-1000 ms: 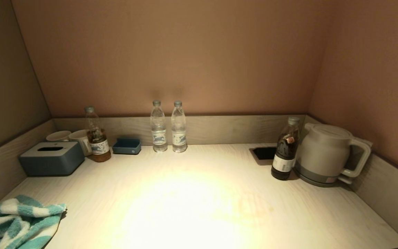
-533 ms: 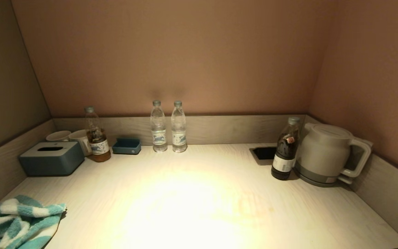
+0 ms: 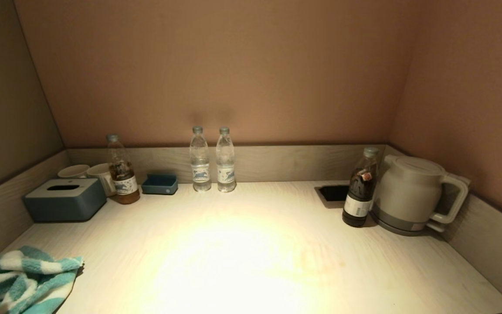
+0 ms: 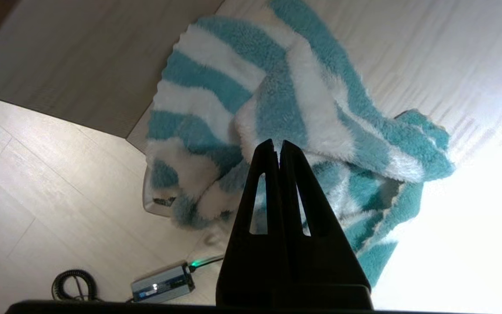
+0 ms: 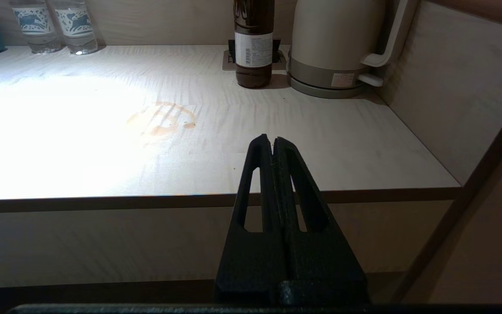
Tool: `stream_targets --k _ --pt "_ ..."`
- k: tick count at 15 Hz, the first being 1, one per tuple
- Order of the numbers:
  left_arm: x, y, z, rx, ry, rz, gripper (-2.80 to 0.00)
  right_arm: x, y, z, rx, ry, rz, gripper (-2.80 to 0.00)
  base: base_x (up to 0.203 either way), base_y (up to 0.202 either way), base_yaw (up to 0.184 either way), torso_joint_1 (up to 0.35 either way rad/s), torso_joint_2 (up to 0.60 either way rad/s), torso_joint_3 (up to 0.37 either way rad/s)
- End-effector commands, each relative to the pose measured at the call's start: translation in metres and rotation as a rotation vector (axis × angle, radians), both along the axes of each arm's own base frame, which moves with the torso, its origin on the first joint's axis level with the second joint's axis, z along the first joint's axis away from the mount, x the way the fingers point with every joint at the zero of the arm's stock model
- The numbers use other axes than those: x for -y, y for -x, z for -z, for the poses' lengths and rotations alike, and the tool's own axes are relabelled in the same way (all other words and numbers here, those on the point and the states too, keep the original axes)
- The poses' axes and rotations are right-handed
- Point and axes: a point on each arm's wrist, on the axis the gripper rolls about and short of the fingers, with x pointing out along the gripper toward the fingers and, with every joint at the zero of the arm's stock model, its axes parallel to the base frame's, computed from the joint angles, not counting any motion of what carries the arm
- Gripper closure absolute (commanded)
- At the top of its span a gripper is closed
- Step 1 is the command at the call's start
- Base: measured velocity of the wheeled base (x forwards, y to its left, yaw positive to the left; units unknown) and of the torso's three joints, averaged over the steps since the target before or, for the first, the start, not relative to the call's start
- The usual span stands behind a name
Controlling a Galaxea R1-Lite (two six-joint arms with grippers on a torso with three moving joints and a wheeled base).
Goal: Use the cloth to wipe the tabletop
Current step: Pick up the tablecloth
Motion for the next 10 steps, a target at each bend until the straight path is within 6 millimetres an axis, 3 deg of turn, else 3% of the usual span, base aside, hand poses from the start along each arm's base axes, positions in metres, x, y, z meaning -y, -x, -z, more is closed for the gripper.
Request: stream_targets --k 1,10 --pt "-0.0031 -0.0038 0.0048 -0.027 0.008 -0.011 0.0 0.0 -0.0001 -0.0001 0.0 0.0 0.0 0.0 0.0 0.0 0.0 0.0 0.0 0.0" --pt "-0.0098 -0.0096 0.0066 -0.002 0.117 -0.014 0.0 0.0 -0.0001 -0.0001 0.0 0.0 0.0 0.0 0.0 0.0 0.0 0.0 0.0 0.0"
